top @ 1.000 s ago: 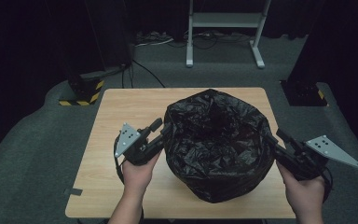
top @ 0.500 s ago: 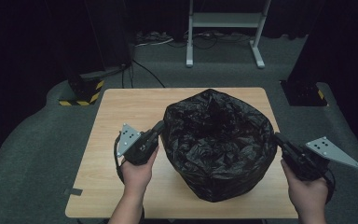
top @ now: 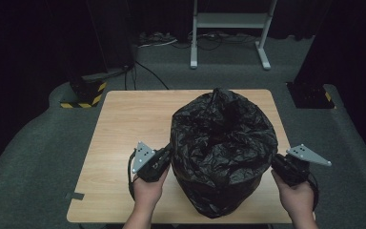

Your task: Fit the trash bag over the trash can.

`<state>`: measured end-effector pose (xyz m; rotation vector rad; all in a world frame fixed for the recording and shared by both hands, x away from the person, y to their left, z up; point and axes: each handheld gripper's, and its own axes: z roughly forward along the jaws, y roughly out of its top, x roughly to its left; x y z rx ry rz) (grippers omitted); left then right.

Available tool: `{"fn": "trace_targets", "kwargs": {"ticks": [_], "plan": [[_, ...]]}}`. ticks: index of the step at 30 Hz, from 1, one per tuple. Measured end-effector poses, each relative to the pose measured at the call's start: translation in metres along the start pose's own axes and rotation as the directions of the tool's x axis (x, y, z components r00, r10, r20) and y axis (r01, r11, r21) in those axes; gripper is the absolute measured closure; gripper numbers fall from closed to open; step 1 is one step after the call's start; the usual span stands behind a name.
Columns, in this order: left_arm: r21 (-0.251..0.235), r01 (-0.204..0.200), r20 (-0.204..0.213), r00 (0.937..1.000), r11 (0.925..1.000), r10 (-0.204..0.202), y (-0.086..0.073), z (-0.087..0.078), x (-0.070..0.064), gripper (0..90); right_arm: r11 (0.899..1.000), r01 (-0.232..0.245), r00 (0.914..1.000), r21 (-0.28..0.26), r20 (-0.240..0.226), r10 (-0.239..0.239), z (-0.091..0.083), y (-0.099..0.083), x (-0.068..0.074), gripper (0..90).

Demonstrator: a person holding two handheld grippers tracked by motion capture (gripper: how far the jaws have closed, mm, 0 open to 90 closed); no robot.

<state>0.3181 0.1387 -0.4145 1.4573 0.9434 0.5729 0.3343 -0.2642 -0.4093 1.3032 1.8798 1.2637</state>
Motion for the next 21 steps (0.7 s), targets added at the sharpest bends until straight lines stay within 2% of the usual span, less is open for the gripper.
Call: {"fn": "trace_targets", "kwargs": {"ticks": [3,4,5,8,9,11,12,13,14,15,16,17,19,20,21], "plan": [[0.013,0.011,0.003,0.9999,0.9999,-0.011,-0.007,0.001,0.000,90.0,1.000,-0.003,1.0000,0.016,0.003,0.003,0.005,-0.006,0.000,90.0],[0.028,0.013,0.010,0.9999,0.9995,-0.014,-0.013,0.003,-0.001,90.0,0.999,-0.001,1.0000,0.043,0.009,0.001,0.012,-0.011,-0.001,90.0],[0.028,0.013,0.010,0.9999,0.9995,-0.014,-0.013,0.003,-0.001,90.0,0.999,-0.001,1.0000,0.043,0.009,0.001,0.012,-0.011,-0.001,90.0],[0.053,0.003,0.024,0.9997,0.9986,-0.004,-0.022,0.007,-0.006,90.0,0.993,0.003,0.9997,0.117,0.025,-0.006,0.029,-0.027,-0.004,90.0],[0.053,0.003,0.024,0.9997,0.9986,-0.004,-0.022,0.007,-0.006,90.0,0.993,0.003,0.9997,0.117,0.025,-0.006,0.029,-0.027,-0.004,90.0],[0.071,-0.005,0.030,0.9995,0.9975,0.002,-0.028,0.009,-0.008,90.0,0.987,0.001,0.9994,0.159,0.033,-0.006,0.039,-0.037,-0.007,90.0],[0.087,-0.003,0.035,0.9994,0.9962,0.000,-0.034,0.010,-0.009,90.0,0.980,0.003,0.9989,0.199,0.045,-0.012,0.049,-0.046,-0.010,90.0],[0.087,-0.003,0.035,0.9994,0.9962,0.000,-0.034,0.010,-0.009,90.0,0.980,0.003,0.9989,0.199,0.045,-0.012,0.049,-0.046,-0.010,90.0],[0.098,-0.003,0.034,0.9994,0.9952,0.000,-0.038,0.012,-0.010,90.0,0.973,-0.005,0.9985,0.229,0.055,-0.007,0.058,-0.054,-0.014,90.0],[0.111,-0.001,0.039,0.9993,0.9939,-0.003,-0.043,0.013,-0.010,90.0,0.973,-0.005,0.9985,0.229,0.055,-0.007,0.058,-0.054,-0.014,90.0],[0.136,0.001,0.038,0.9993,0.9907,-0.006,-0.053,0.016,-0.011,90.0,0.968,0.002,0.9978,0.250,0.064,-0.019,0.065,-0.060,-0.017,90.0],[0.136,0.001,0.038,0.9993,0.9907,-0.006,-0.053,0.016,-0.011,90.0,0.968,0.002,0.9978,0.250,0.064,-0.019,0.065,-0.060,-0.017,90.0],[0.172,-0.001,0.043,0.9991,0.9851,-0.006,-0.065,0.021,-0.012,90.0,0.963,-0.008,0.9974,0.269,0.072,-0.011,0.069,-0.064,-0.020,90.0],[0.211,-0.012,0.045,0.9990,0.9774,0.003,-0.076,0.026,-0.013,90.0,0.960,0.001,0.9975,0.280,0.067,-0.021,0.073,-0.068,-0.023,90.0],[0.211,-0.012,0.045,0.9990,0.9774,0.003,-0.076,0.026,-0.013,90.0,0.960,0.001,0.9975,0.280,0.067,-0.021,0.073,-0.068,-0.023,90.0]]}}
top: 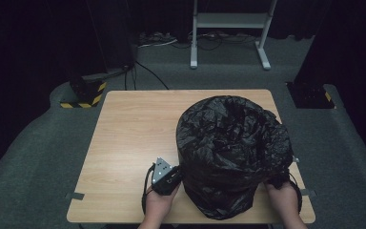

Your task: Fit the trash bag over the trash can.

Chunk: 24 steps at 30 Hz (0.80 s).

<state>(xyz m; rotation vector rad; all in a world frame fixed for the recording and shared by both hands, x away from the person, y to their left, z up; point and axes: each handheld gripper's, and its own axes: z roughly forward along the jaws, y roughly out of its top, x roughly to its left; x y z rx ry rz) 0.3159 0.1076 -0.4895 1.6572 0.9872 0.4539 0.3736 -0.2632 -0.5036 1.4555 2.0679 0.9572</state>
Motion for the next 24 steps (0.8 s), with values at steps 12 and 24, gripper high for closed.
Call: {"fn": "trace_targets", "kwargs": {"ticks": [12,24], "plan": [[0.036,0.034,-0.099,0.9946,0.9988,-0.031,-0.001,0.001,0.023,89.6,0.991,-0.046,0.9986,-0.125,0.021,0.049,-0.042,-0.003,-0.015,65.3],[-0.151,-0.003,-0.254,0.9665,0.9885,-0.036,0.084,-0.046,0.033,71.1,0.878,0.005,0.9995,-0.479,0.030,0.011,-0.161,0.036,0.024,53.6]]}}
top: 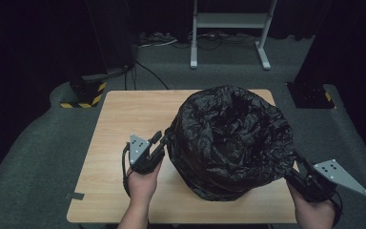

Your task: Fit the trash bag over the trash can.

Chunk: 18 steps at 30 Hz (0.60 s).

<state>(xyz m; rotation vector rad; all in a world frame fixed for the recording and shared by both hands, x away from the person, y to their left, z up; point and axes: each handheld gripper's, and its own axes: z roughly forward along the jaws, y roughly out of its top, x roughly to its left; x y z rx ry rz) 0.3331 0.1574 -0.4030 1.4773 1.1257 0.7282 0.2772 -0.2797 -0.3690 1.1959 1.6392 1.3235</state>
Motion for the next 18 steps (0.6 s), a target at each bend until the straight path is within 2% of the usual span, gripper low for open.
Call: {"fn": "trace_targets", "kwargs": {"ticks": [1,2,4,5,6,7,9,10,11,12,14,15,16,17,18], "plan": [[0.034,0.014,-0.007,0.9999,0.9993,-0.014,-0.012,-0.002,0.008,70.8,1.000,0.001,1.0000,-0.003,0.003,-0.001,0.001,0.003,0.000,53.5],[0.034,0.014,-0.007,0.9999,0.9993,-0.014,-0.012,-0.002,0.008,70.4,1.000,0.001,1.0000,-0.003,0.003,-0.001,0.001,0.003,0.000,53.5],[0.075,0.006,-0.013,0.9999,0.9971,-0.005,-0.027,-0.004,0.013,69.5,1.000,0.003,1.0000,0.004,0.005,-0.003,0.003,0.002,-0.002,53.1],[0.096,0.016,-0.040,0.9991,0.9953,-0.012,-0.040,-0.008,0.020,68.5,1.000,-0.008,0.9999,0.011,0.008,0.008,0.004,0.000,-0.005,52.6],[0.096,0.016,-0.040,0.9991,0.9953,-0.012,-0.040,-0.008,0.020,67.8,1.000,-0.008,0.9999,0.011,0.008,0.008,0.004,0.000,-0.005,52.6],[0.112,0.044,-0.068,0.9970,0.9927,-0.037,-0.050,-0.013,0.029,67.4,1.000,-0.016,0.9997,0.009,0.016,0.016,0.003,-0.002,-0.008,52.1],[0.120,0.056,-0.084,0.9954,0.9912,-0.046,-0.054,-0.015,0.033,66.8,1.000,-0.017,0.9996,0.005,0.022,0.016,0.002,-0.002,-0.009,52.1],[0.118,0.079,-0.092,0.9934,0.9899,-0.068,-0.056,-0.017,0.037,66.2,1.000,-0.018,0.9994,-0.004,0.028,0.019,-0.001,-0.001,-0.010,52.1],[0.071,0.111,-0.072,0.9918,0.9913,-0.106,-0.050,-0.023,0.037,64.0,0.999,-0.023,0.9992,-0.025,0.033,0.024,-0.005,0.003,-0.012,52.1],[0.071,0.111,-0.072,0.9918,0.9913,-0.106,-0.050,-0.023,0.037,62.4,0.999,-0.023,0.9992,-0.025,0.033,0.024,-0.005,0.003,-0.012,52.1],[-0.018,0.087,-0.021,0.9960,0.9961,-0.087,-0.031,-0.031,0.023,60.7,0.998,-0.035,0.9990,-0.046,0.028,0.036,-0.008,0.009,-0.014,52.1],[-0.107,0.065,0.037,0.9974,0.9921,-0.061,-0.006,-0.035,0.005,57.6,0.997,-0.035,0.9989,-0.068,0.028,0.037,-0.009,0.015,-0.013,51.3],[-0.107,0.065,0.037,0.9974,0.9921,-0.061,-0.006,-0.035,0.005,55.8,0.997,-0.035,0.9989,-0.068,0.028,0.037,-0.009,0.015,-0.013,51.3],[-0.166,0.064,0.075,0.9958,0.9841,-0.052,0.012,-0.038,-0.007,55.8,0.996,-0.037,0.9990,-0.080,0.023,0.039,-0.009,0.019,-0.012,50.9],[-0.188,0.064,0.091,0.9947,0.9800,-0.048,0.021,-0.038,-0.013,53.1,0.995,-0.030,0.9993,-0.100,0.020,0.033,-0.008,0.026,-0.010,50.1]]}}
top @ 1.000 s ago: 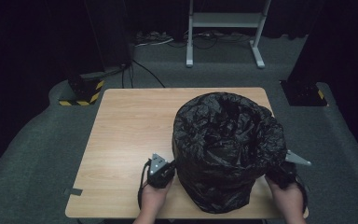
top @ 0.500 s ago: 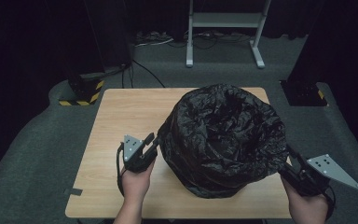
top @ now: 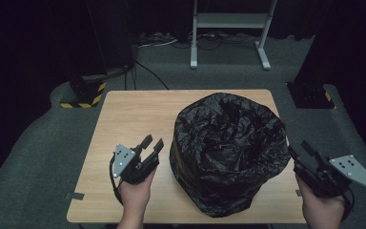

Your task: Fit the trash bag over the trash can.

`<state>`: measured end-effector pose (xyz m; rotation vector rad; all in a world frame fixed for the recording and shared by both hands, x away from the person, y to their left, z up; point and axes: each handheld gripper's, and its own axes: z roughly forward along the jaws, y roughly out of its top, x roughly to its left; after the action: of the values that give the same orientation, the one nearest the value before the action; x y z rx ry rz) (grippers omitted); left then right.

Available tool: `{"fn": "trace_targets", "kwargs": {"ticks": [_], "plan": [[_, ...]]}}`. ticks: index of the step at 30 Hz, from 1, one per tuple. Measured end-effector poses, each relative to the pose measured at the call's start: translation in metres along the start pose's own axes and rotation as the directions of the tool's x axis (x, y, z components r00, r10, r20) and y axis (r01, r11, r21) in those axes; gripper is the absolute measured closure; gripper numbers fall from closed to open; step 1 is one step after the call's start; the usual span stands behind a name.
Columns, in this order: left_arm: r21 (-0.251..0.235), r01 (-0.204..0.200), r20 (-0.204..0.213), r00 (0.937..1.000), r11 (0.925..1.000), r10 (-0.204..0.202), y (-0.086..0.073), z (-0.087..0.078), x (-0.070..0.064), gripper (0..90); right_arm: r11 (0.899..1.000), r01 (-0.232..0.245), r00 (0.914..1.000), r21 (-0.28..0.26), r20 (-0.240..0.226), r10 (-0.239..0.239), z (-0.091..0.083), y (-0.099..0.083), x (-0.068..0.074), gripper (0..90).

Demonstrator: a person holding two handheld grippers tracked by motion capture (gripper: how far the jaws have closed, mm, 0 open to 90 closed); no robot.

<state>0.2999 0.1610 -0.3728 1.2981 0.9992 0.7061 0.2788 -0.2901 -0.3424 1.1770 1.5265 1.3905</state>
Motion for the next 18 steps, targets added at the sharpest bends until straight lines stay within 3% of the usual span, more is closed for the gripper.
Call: {"fn": "trace_targets", "kwargs": {"ticks": [1,2,4,5,6,7,8,9,10,11,14,15,18], "plan": [[-0.040,-0.007,0.036,0.9993,0.9992,0.008,0.016,0.005,-0.013,50.5,1.000,0.002,1.0000,-0.024,-0.007,-0.002,0.001,0.008,0.003,49.4],[-0.040,-0.007,0.036,0.9993,0.9992,0.008,0.016,0.005,-0.013,49.1,1.000,0.002,1.0000,-0.024,-0.007,-0.002,0.001,0.008,0.003,49.4],[-0.066,-0.010,0.071,0.9973,0.9977,0.015,0.028,0.009,-0.024,47.3,0.998,-0.006,0.9997,-0.066,-0.023,0.004,0.000,0.023,0.007,49.0],[-0.074,-0.031,0.097,0.9945,0.9967,0.039,0.031,0.011,-0.035,45.6,0.995,-0.011,0.9988,-0.096,-0.049,0.006,-0.002,0.033,0.013,49.3],[-0.074,-0.031,0.097,0.9945,0.9967,0.039,0.031,0.011,-0.035,45.8,0.995,-0.011,0.9988,-0.096,-0.049,0.006,-0.002,0.033,0.013,49.3],[-0.057,-0.071,0.087,0.9934,0.9959,0.075,0.024,0.012,-0.041,46.3,0.996,0.011,0.9980,-0.093,-0.062,-0.016,-0.002,0.034,0.019,51.5],[-0.057,-0.071,0.087,0.9934,0.9959,0.075,0.024,0.012,-0.041,46.7,0.996,0.011,0.9980,-0.093,-0.062,-0.016,-0.002,0.034,0.019,51.5],[-0.022,-0.081,0.070,0.9941,0.9965,0.082,0.014,0.014,-0.041,46.7,0.998,0.034,0.9986,-0.046,-0.040,-0.036,0.002,0.025,0.020,53.2],[-0.022,-0.081,0.070,0.9941,0.9965,0.082,0.014,0.014,-0.041,46.8,0.998,0.034,0.9986,-0.046,-0.040,-0.036,0.002,0.025,0.020,53.2],[-0.011,-0.077,0.063,0.9950,0.9970,0.077,0.006,0.014,-0.041,46.7,1.000,0.020,0.9994,0.002,-0.028,-0.020,0.006,0.012,0.015,53.5],[-0.026,-0.065,0.061,0.9960,0.9976,0.066,0.003,0.011,-0.040,46.5,1.000,0.012,0.9999,-0.007,0.003,-0.012,0.003,0.003,0.011,54.1],[-0.038,-0.088,0.034,0.9954,0.9954,0.089,0.003,0.006,-0.042,47.3,1.000,0.028,0.9990,0.013,0.034,-0.028,0.001,-0.001,0.010,54.0],[-0.050,-0.102,0.019,0.9945,0.9935,0.103,0.002,0.001,-0.042,48.7,0.999,0.034,0.9985,0.004,0.042,-0.034,-0.001,-0.005,0.011,54.6]]}}
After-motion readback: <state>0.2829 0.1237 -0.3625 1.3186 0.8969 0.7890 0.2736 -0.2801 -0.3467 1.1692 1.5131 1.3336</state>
